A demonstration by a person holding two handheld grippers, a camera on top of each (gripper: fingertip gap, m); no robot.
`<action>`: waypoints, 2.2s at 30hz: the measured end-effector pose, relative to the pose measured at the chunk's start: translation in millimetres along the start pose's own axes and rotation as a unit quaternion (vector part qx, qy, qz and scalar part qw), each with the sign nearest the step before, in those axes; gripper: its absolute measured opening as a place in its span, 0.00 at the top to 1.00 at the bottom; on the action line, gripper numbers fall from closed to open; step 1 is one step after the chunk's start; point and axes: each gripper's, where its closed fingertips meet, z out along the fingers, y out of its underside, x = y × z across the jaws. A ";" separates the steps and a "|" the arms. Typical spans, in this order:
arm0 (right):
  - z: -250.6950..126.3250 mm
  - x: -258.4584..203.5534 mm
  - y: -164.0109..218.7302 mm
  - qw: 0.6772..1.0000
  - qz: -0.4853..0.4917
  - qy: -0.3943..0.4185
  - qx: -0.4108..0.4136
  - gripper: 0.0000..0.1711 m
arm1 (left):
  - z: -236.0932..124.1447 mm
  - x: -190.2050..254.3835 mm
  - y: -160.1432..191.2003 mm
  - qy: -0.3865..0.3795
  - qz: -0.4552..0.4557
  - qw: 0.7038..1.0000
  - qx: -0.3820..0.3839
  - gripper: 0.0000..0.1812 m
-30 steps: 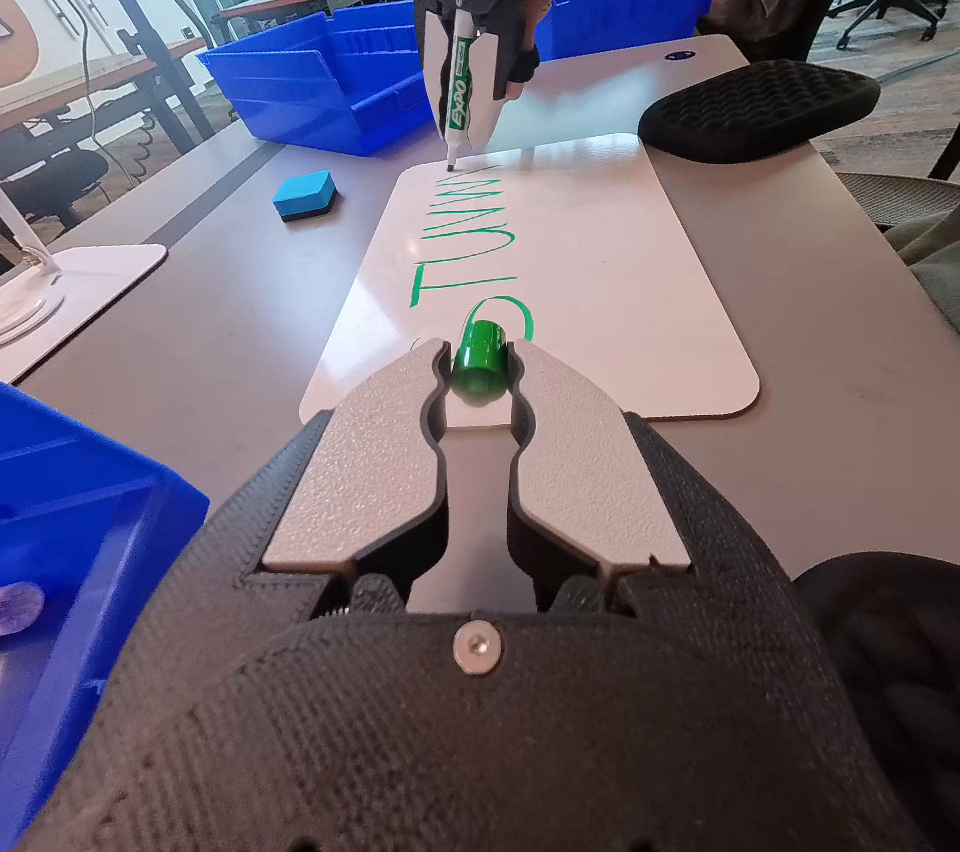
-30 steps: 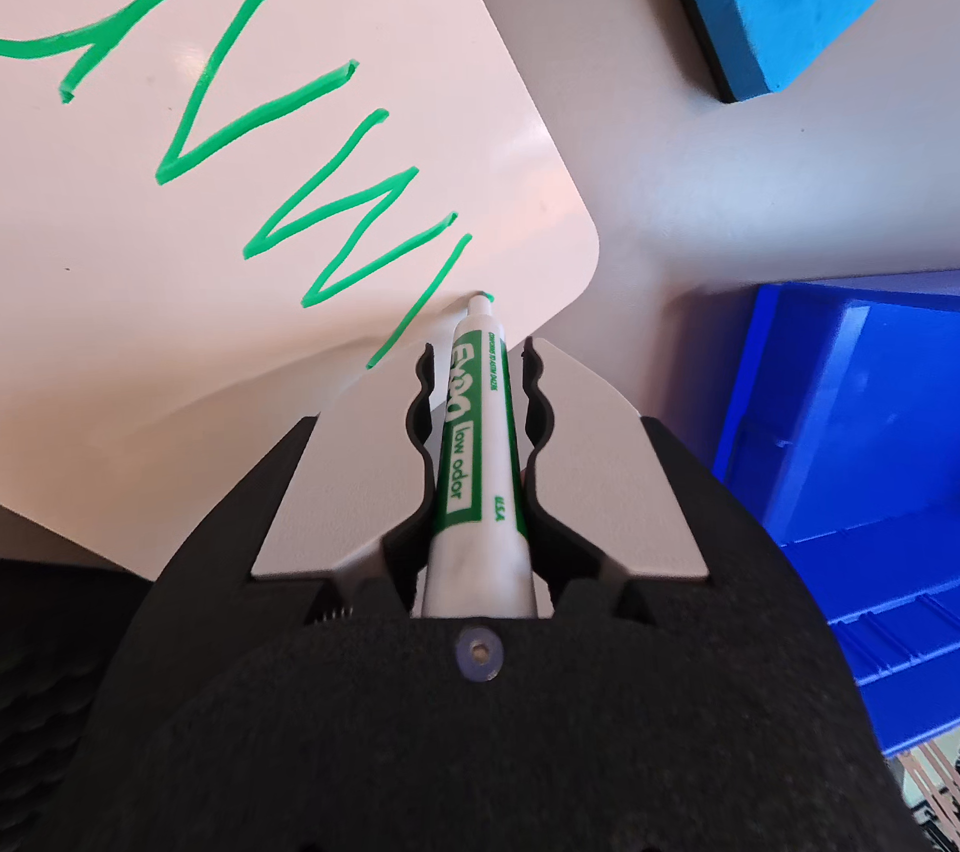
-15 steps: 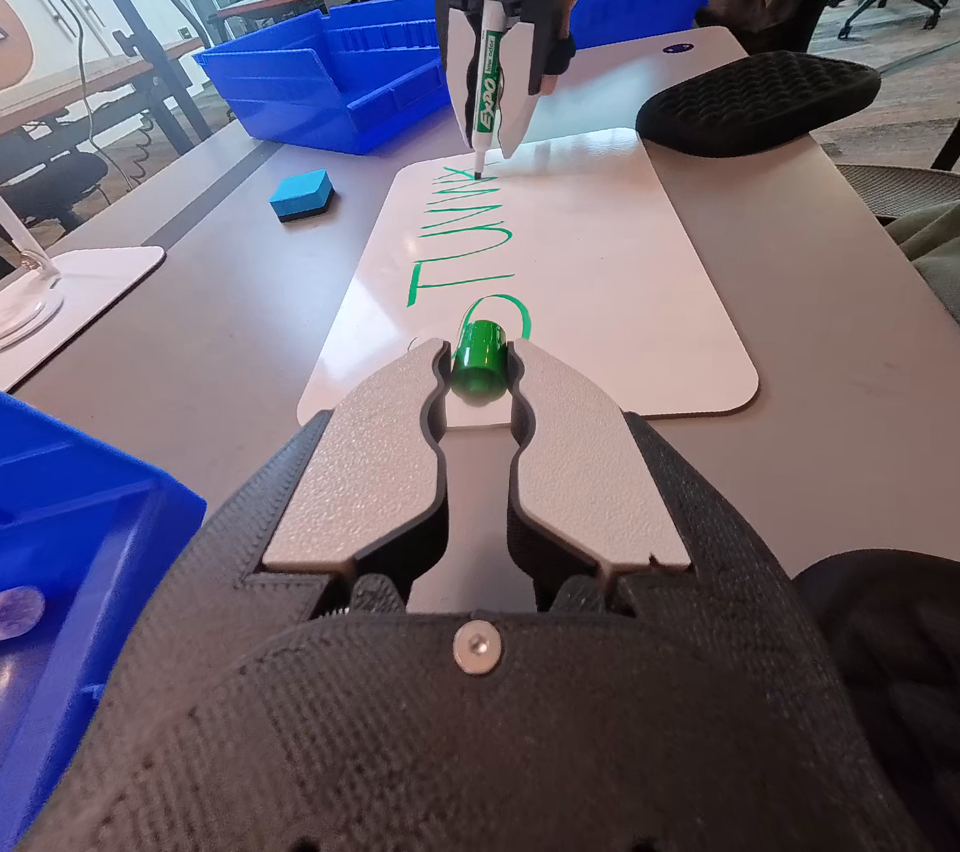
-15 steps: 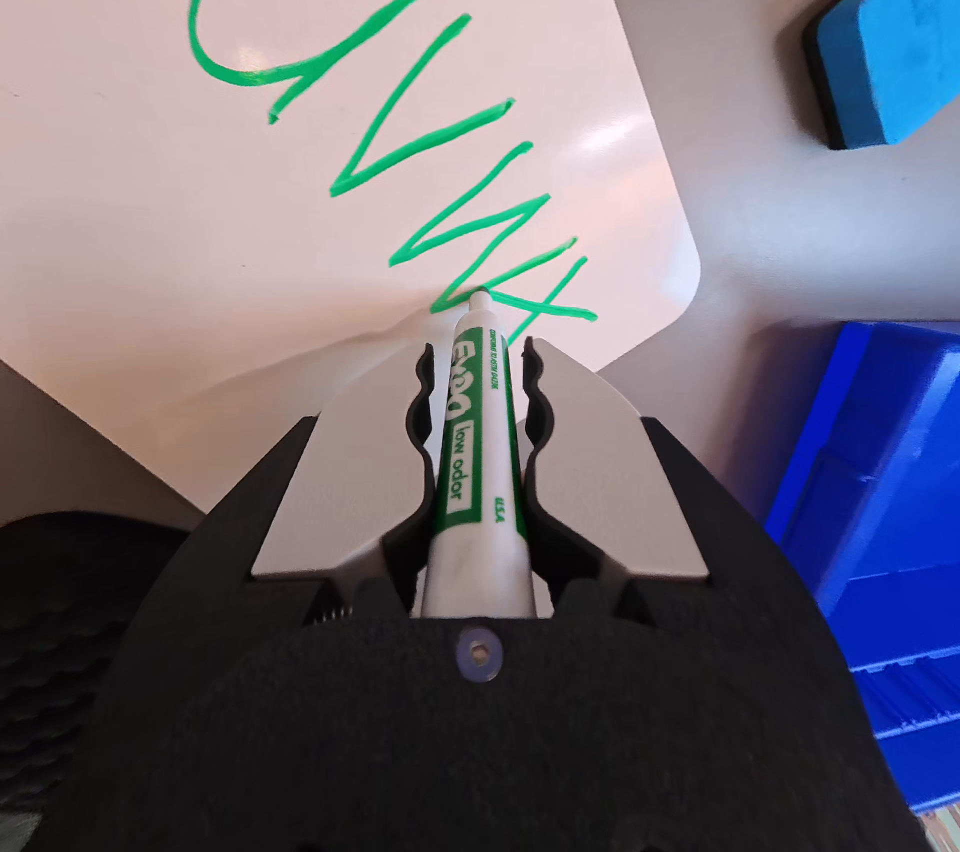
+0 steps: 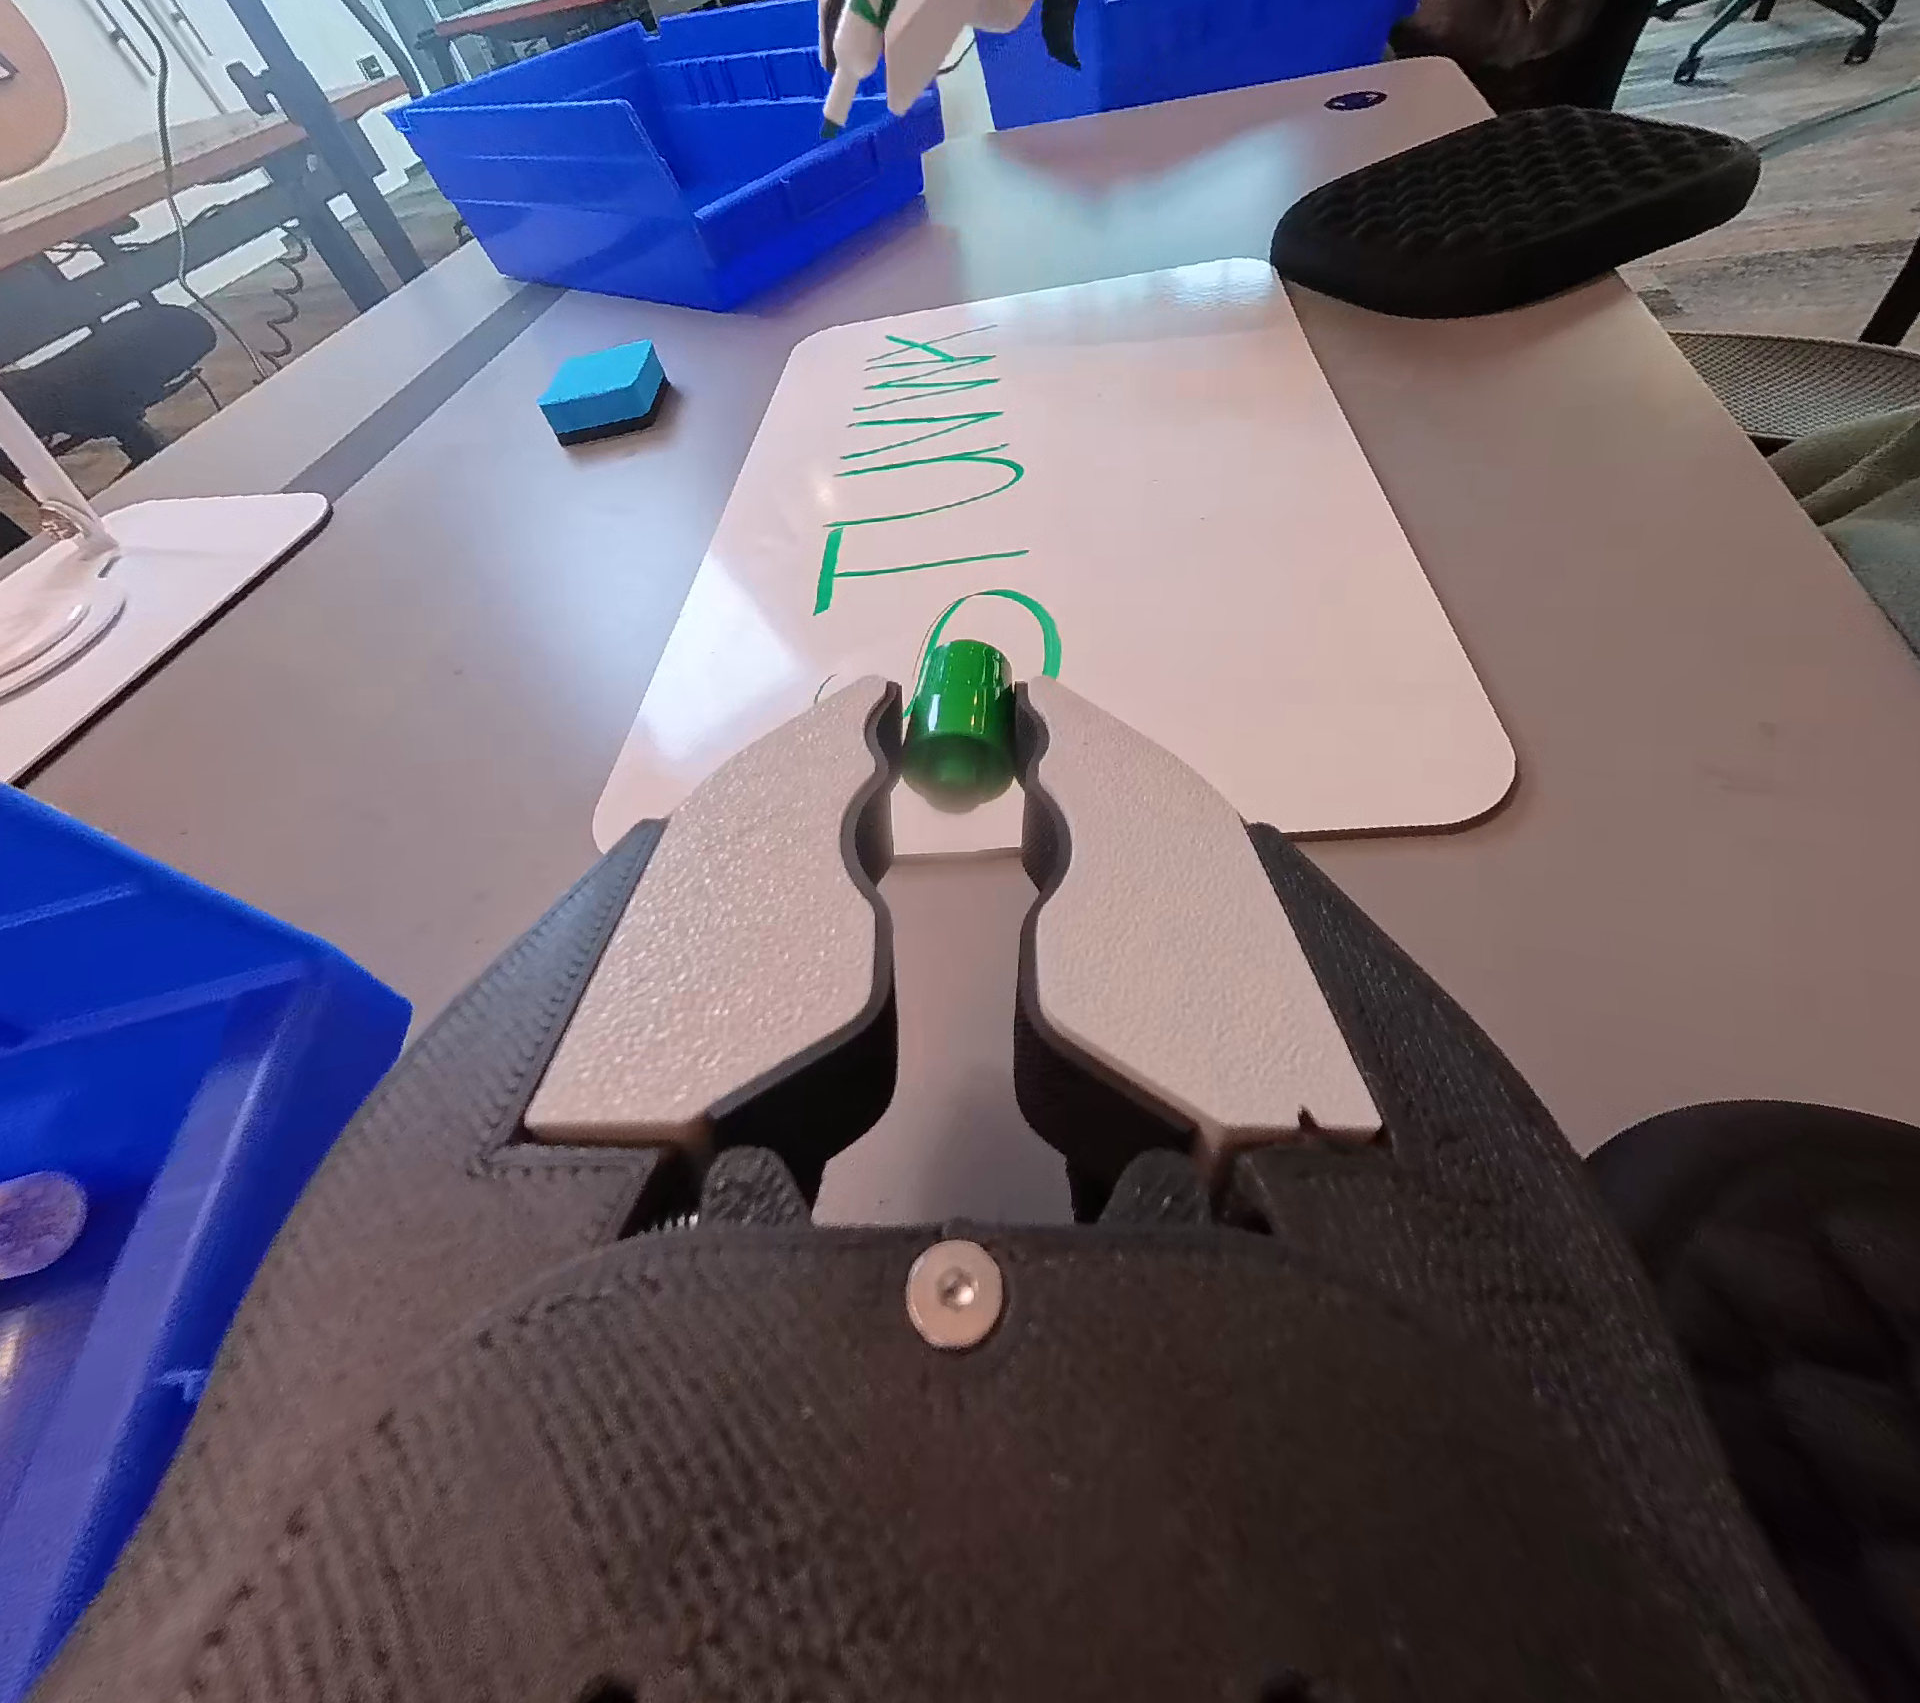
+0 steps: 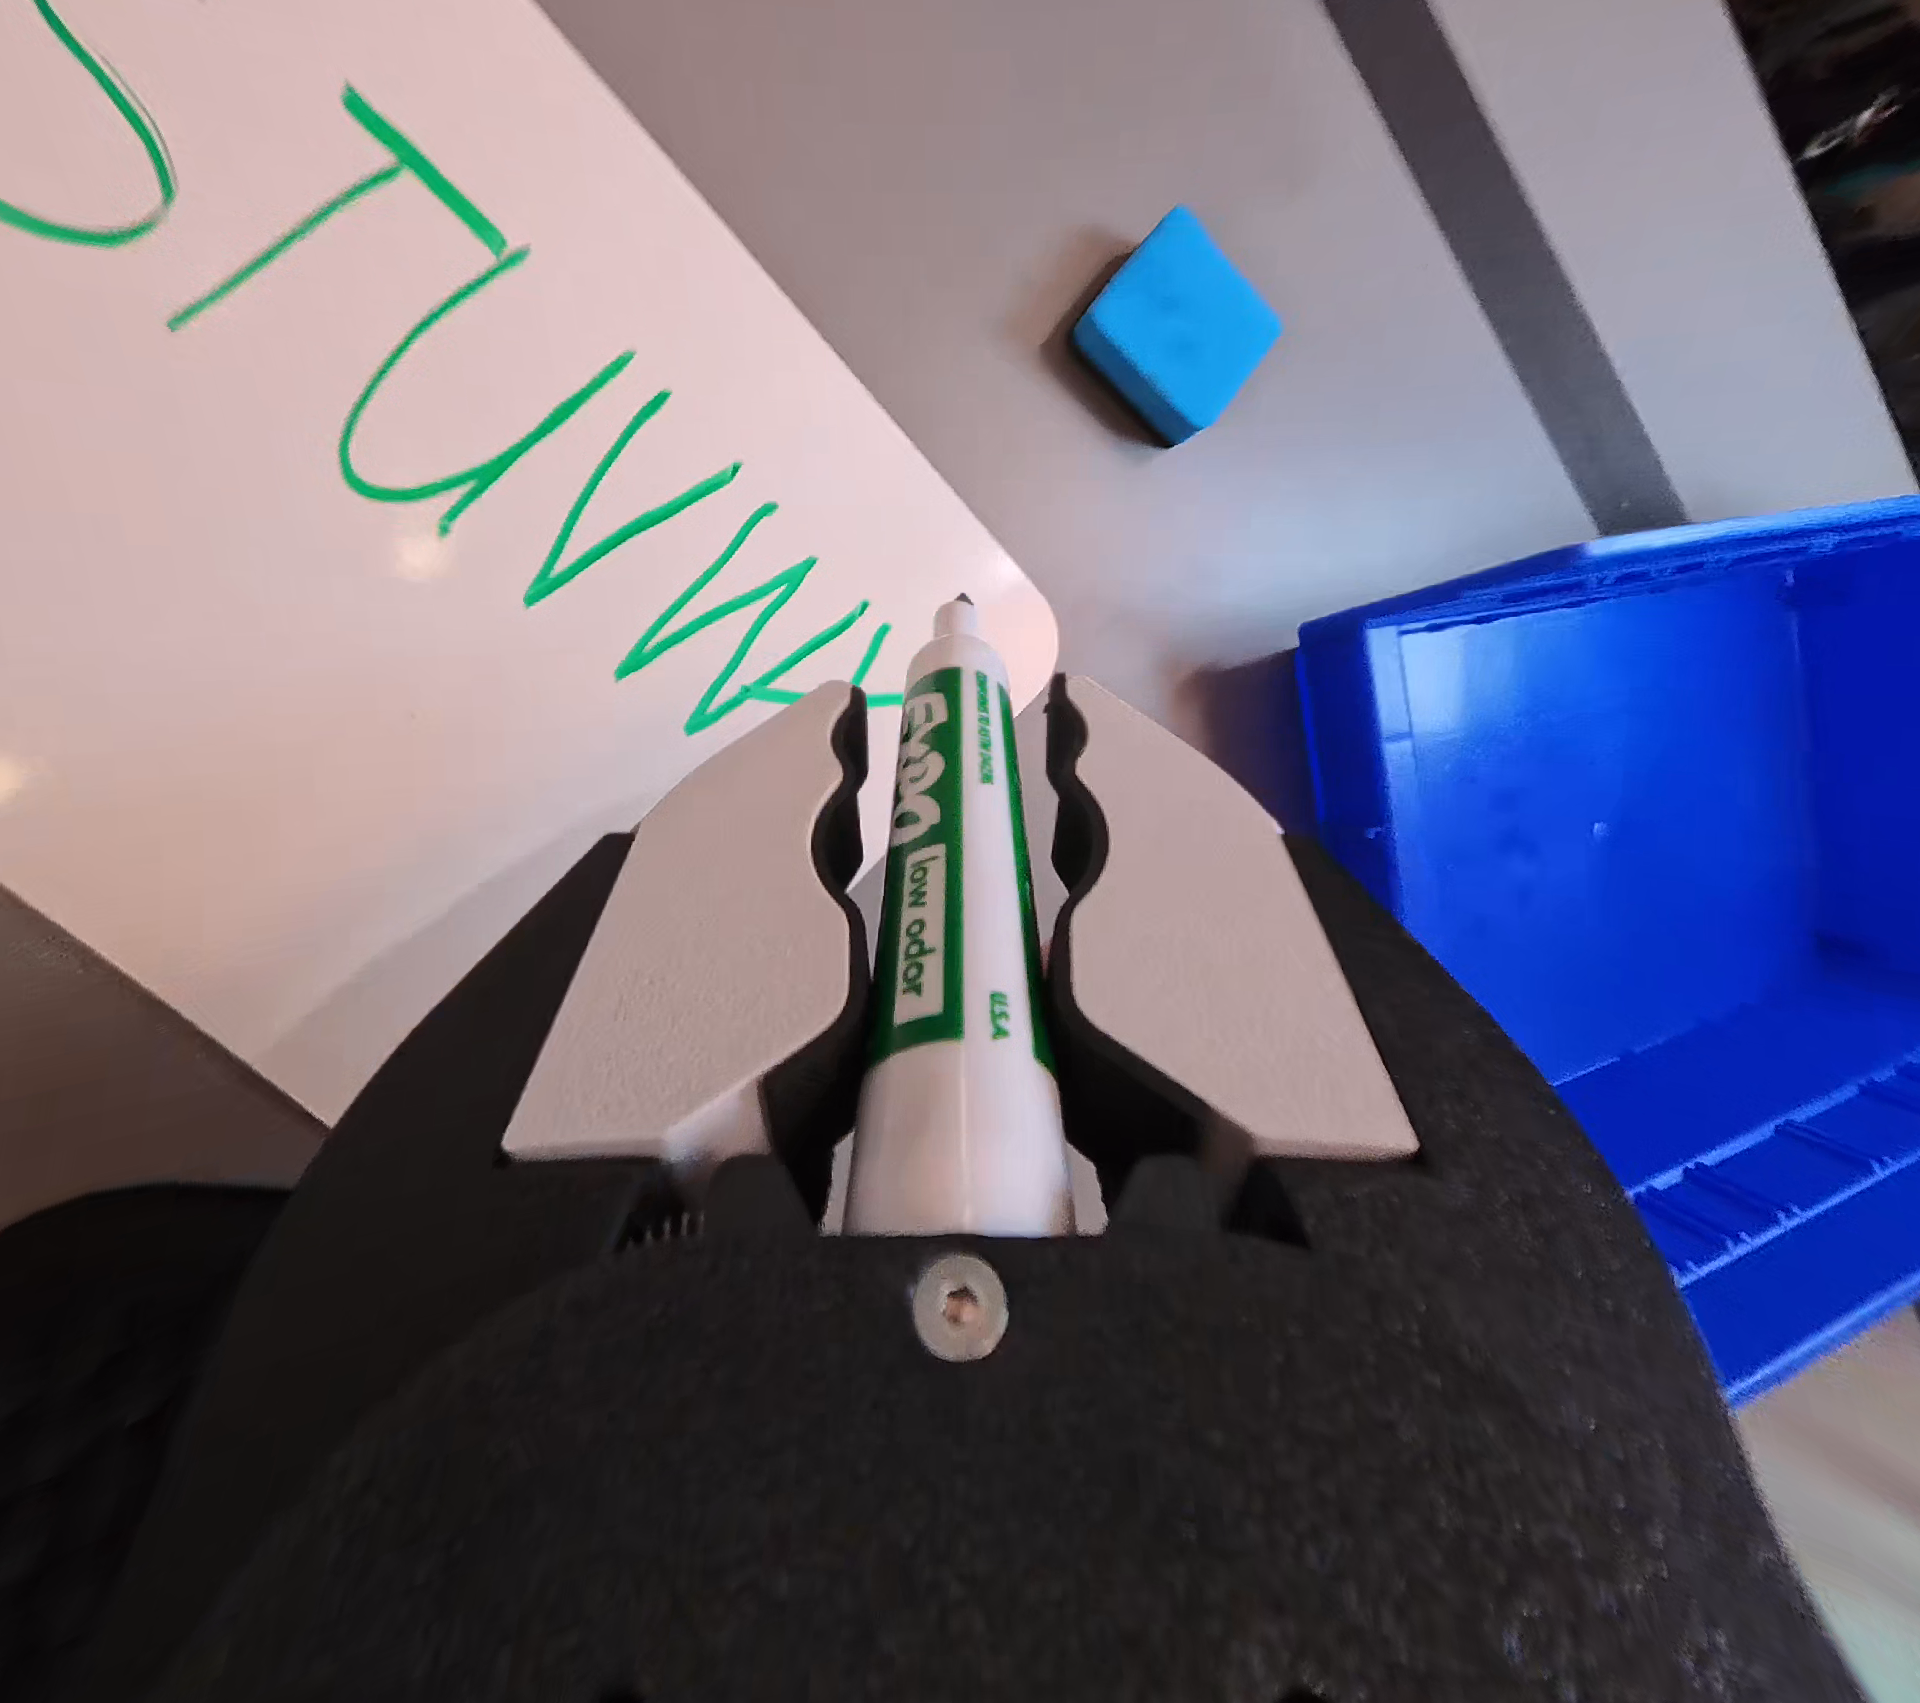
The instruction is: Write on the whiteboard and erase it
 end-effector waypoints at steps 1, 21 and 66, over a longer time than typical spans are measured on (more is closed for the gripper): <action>-3.8 0.8 -3.2 1.000 0.008 0.004 0.020 0.80 | 0.0 -0.2 0.0 0.000 -0.001 1.000 0.000 0.89; -20.5 -138.5 -82.9 0.929 -0.024 -0.174 0.327 0.80 | 4.0 14.3 -11.7 0.008 0.028 0.999 0.024 0.89; -15.8 -233.1 -150.8 0.865 0.015 -0.352 0.357 0.69 | -4.8 36.2 -56.7 0.017 0.095 0.993 0.069 0.89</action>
